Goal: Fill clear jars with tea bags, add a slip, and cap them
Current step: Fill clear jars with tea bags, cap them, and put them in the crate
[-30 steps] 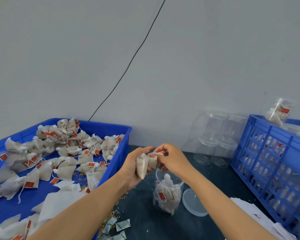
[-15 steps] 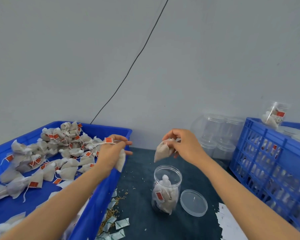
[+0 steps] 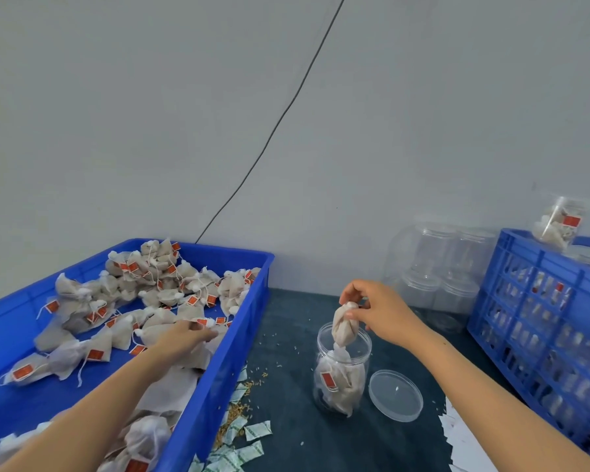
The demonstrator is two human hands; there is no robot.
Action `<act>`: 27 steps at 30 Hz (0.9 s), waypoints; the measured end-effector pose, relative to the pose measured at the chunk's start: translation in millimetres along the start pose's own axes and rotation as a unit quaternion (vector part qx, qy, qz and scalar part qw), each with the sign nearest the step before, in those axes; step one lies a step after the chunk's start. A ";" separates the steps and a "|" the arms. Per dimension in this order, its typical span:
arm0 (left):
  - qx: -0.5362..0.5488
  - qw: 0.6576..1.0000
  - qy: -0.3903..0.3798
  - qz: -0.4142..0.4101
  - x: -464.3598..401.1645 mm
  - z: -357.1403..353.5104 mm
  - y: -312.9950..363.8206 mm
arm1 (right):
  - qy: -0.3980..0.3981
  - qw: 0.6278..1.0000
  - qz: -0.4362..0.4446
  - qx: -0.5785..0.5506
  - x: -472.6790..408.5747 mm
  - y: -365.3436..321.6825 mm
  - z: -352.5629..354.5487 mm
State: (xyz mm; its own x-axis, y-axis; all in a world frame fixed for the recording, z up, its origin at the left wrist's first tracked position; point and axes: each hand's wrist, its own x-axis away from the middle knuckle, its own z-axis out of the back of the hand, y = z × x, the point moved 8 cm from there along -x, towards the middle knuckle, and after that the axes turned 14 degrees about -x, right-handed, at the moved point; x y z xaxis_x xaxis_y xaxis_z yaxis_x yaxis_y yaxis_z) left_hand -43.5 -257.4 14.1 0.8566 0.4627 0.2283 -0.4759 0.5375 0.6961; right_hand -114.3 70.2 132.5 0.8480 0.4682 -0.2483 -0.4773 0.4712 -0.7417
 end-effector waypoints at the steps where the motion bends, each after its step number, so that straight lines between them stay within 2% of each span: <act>1: -0.012 1.000 0.009 -0.005 -1.3 2.8 3.6 | 0.009 1.000 0.003 -0.015 0.3 -1.3 3.8; 5: -0.022 0.996 0.077 -0.043 1.4 20.4 29.6 | 0.030 0.999 0.016 -0.030 0.7 -6.9 14.1; 7: -0.016 0.988 0.126 -0.093 8.7 28.6 48.0 | 0.019 0.999 0.019 -0.017 1.3 -9.0 10.8; 10: -0.064 0.964 0.171 -0.193 29.2 27.8 80.0 | -0.014 1.000 0.012 0.023 2.0 -7.2 -4.6; 13: -0.096 0.942 0.162 -0.279 50.2 13.5 101.6 | -0.042 0.996 -0.003 0.072 1.0 -0.4 -22.0; 17: -0.161 0.915 0.128 -0.347 66.6 -7.6 110.7 | -0.081 0.979 -0.016 0.187 -1.1 5.4 -40.9; 22: -0.225 0.897 0.106 -0.365 69.0 -19.5 109.9 | -0.180 0.950 -0.074 0.244 1.2 16.6 -65.8; 27: -0.260 0.880 0.105 -0.384 69.7 -22.4 110.0 | -0.238 0.927 -0.110 0.268 0.7 20.1 -68.4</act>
State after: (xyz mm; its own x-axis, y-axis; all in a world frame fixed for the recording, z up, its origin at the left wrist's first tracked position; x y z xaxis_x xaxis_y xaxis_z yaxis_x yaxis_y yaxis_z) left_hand -40.7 -150.2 91.3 0.9356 -0.0867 -0.3424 0.1530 0.9732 0.1716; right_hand -107.5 28.9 74.8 0.8021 0.5329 0.2694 -0.4585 0.8387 -0.2937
